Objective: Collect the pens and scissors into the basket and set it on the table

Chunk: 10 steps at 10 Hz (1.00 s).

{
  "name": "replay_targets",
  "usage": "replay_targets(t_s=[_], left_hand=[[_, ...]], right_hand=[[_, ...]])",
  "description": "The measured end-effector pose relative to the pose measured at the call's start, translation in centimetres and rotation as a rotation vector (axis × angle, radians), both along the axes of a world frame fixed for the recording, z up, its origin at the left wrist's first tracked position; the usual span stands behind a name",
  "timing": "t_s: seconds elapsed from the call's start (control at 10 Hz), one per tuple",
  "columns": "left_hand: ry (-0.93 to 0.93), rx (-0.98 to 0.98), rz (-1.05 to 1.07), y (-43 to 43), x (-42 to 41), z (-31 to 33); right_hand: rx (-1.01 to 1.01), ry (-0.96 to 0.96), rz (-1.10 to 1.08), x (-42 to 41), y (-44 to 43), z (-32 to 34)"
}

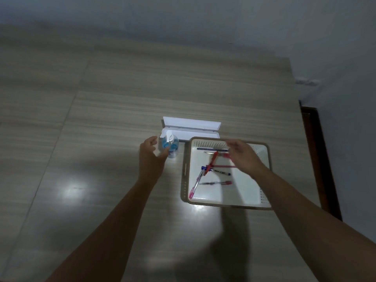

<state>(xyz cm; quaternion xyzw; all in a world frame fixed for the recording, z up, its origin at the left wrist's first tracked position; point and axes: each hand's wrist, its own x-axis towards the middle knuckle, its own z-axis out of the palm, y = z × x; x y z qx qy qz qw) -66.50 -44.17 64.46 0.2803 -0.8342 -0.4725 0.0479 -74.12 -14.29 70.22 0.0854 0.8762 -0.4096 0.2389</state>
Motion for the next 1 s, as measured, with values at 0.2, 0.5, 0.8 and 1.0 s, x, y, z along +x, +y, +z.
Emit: replay_targets(t_s=[0.2, 0.5, 0.8, 1.0], left_hand=[[-0.234, 0.093, -0.021, 4.4, 3.8, 0.4], [-0.319, 0.170, -0.386, 7.4, 5.2, 0.0], [-0.324, 0.089, -0.394, 5.6, 7.3, 1.4], [0.081, -0.176, -0.398, 7.4, 9.7, 1.9]], right_hand=[[0.309, -0.068, -0.255, 2.2, 11.1, -1.7], [0.242, -0.194, -0.143, 5.5, 13.0, -2.2], [0.106, -0.156, -0.057, 6.8, 12.3, -1.6], [0.112, 0.009, -0.090, 8.7, 12.5, -1.8]])
